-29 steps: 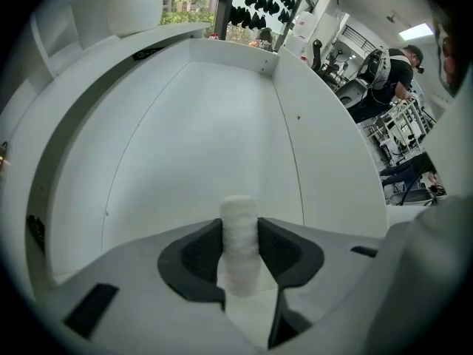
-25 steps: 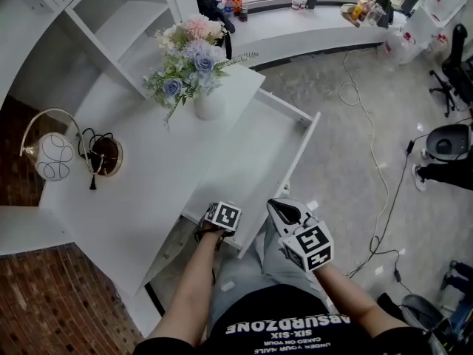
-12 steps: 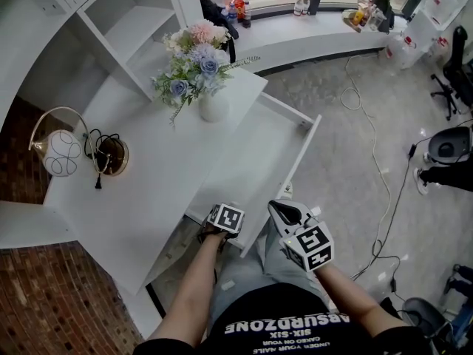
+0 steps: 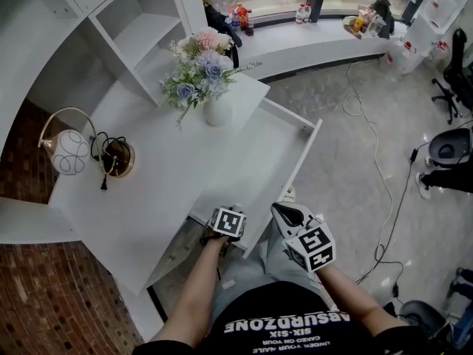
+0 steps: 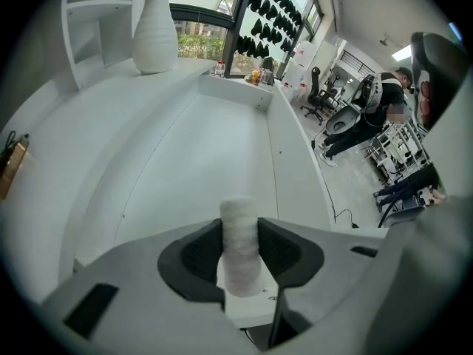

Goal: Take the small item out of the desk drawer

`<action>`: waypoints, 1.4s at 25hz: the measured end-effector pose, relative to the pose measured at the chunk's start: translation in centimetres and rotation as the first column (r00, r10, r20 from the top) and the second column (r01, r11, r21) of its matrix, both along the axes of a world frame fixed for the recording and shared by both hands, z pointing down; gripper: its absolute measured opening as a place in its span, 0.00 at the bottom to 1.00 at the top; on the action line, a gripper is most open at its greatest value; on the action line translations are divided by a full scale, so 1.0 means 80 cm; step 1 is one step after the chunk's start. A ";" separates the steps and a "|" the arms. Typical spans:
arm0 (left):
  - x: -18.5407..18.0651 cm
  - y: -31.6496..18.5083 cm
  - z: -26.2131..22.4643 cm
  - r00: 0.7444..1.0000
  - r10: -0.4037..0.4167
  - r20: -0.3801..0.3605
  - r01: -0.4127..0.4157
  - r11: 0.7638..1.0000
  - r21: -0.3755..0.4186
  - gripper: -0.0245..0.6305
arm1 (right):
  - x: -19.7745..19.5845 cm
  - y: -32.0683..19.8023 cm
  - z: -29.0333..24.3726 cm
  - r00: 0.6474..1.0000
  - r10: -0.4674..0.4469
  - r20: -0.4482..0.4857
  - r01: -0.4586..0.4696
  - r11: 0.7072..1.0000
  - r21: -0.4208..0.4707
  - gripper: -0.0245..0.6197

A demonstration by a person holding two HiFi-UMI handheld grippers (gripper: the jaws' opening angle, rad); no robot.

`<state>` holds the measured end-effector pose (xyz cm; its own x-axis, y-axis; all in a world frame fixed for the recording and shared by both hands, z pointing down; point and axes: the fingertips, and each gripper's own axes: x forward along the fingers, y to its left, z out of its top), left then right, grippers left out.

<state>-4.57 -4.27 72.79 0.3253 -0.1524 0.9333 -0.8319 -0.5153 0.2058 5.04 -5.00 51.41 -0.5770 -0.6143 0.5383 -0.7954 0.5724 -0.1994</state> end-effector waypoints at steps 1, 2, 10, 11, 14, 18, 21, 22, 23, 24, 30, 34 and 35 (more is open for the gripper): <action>0.000 0.001 -0.002 1.000 -0.001 -0.006 0.001 1.000 0.003 0.26 | 0.000 0.001 0.000 1.000 -0.001 0.000 0.001 1.000 0.001 0.03; 0.000 0.002 -0.004 1.000 -0.003 -0.011 0.003 1.000 0.002 0.26 | 0.000 0.001 -0.001 1.000 -0.001 -0.001 0.001 1.000 0.003 0.03; -0.001 0.008 -0.028 0.999 -0.012 -0.050 0.013 0.999 0.033 0.26 | -0.005 0.006 -0.005 1.000 -0.002 0.000 0.002 1.000 0.012 0.03; -0.001 0.008 -0.031 0.998 -0.010 -0.054 0.012 0.999 0.043 0.26 | -0.006 0.007 -0.005 1.000 -0.002 0.000 0.002 1.000 0.012 0.03; 0.000 0.006 -0.041 0.998 -0.005 -0.070 0.010 0.997 0.075 0.26 | -0.006 0.010 -0.003 1.000 -0.002 0.001 0.002 1.000 0.010 0.03; 0.002 0.002 -0.055 0.995 -0.003 -0.100 0.014 0.994 0.111 0.26 | -0.009 0.013 -0.003 1.000 -0.003 -0.002 0.003 1.000 0.007 0.03; 0.002 0.000 -0.065 0.993 -0.005 -0.120 0.021 0.991 0.131 0.26 | -0.013 0.015 -0.002 1.000 -0.009 -0.004 0.009 1.000 0.008 0.03; 0.001 0.001 -0.068 0.992 -0.005 -0.124 0.022 0.990 0.137 0.26 | -0.014 0.015 -0.002 1.000 -0.011 -0.004 0.011 1.000 0.008 0.03; 0.001 0.001 -0.071 0.992 -0.005 -0.127 0.023 0.989 0.143 0.26 | -0.015 0.016 -0.002 1.000 -0.011 -0.003 0.011 1.000 0.009 0.03; 0.001 0.002 -0.073 0.991 -0.005 -0.132 0.025 0.989 0.149 0.26 | -0.016 0.017 -0.002 1.000 -0.012 -0.002 0.012 1.000 0.009 0.03; -0.002 0.006 -0.090 0.985 -0.025 -0.173 0.054 0.984 0.168 0.26 | -0.021 0.020 -0.003 1.000 -0.018 -0.005 0.018 1.000 0.010 0.03; -0.005 0.006 -0.104 0.981 -0.028 -0.192 0.066 0.978 0.196 0.26 | -0.025 0.022 -0.003 1.000 -0.022 -0.005 0.022 1.000 0.010 0.03; -0.006 0.006 -0.108 0.980 -0.029 -0.198 0.069 0.977 0.202 0.26 | -0.025 0.023 -0.002 1.000 -0.024 -0.004 0.024 1.000 0.010 0.03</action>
